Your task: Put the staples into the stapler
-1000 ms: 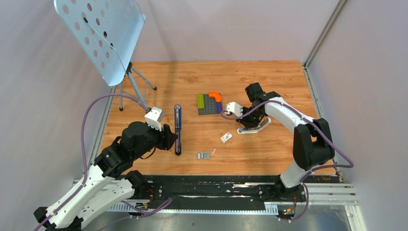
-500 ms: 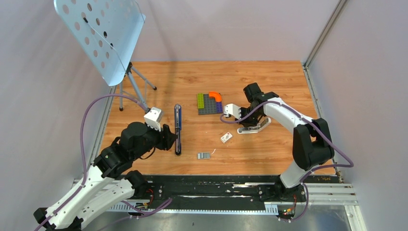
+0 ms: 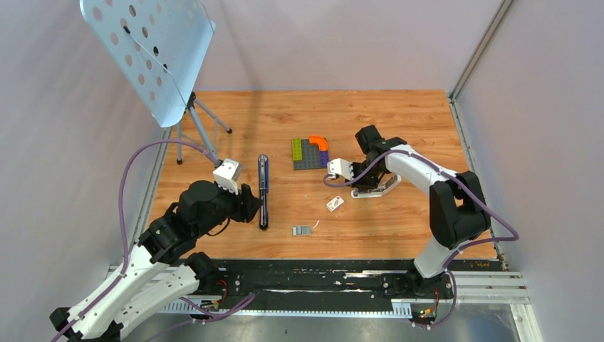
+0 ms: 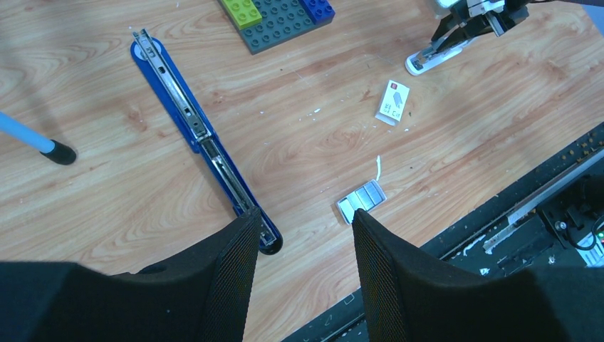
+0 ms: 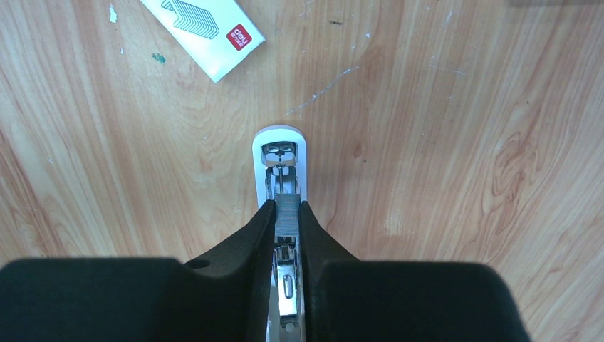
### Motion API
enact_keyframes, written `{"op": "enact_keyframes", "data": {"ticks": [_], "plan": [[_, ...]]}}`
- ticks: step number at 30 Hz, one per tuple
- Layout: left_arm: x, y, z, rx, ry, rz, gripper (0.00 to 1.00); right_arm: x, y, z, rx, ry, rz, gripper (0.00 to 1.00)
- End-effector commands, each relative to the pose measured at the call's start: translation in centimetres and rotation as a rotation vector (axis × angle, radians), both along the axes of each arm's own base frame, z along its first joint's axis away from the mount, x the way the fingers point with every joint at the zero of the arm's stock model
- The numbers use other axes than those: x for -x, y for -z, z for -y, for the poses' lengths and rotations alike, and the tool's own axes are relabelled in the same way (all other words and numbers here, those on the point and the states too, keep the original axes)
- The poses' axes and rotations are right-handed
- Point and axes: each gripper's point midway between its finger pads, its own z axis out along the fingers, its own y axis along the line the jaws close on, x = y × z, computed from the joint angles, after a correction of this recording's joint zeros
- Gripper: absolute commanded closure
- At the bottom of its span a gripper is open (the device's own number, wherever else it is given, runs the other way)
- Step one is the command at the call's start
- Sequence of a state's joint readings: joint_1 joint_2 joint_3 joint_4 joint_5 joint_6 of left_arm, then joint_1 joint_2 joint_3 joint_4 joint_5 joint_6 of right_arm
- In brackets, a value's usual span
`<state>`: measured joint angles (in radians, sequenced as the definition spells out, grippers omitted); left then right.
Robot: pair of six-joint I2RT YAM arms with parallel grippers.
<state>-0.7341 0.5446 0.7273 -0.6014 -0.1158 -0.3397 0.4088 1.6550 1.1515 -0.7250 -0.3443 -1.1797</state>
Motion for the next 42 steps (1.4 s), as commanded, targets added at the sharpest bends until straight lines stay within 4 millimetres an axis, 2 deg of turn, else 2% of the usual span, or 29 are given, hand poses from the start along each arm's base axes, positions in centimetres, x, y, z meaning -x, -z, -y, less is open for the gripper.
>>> {"op": "enact_keyframes", "data": {"ticks": [1, 27, 42], "plan": [[-0.05, -0.04, -0.18, -0.006, 0.002, 0.013, 0.46, 0.87, 0.64, -0.69, 0.007, -0.065, -0.036, 0.92], [-0.05, -0.14, -0.29, -0.005, -0.002, 0.018, 0.46, 1.26, 1.43, -0.55, 0.032, -0.091, -0.071, 0.93], [-0.04, -0.19, -0.33, -0.004, -0.004, 0.020, 0.46, 1.00, 1.36, -0.44, 0.038, -0.087, -0.064, 0.82]]}}
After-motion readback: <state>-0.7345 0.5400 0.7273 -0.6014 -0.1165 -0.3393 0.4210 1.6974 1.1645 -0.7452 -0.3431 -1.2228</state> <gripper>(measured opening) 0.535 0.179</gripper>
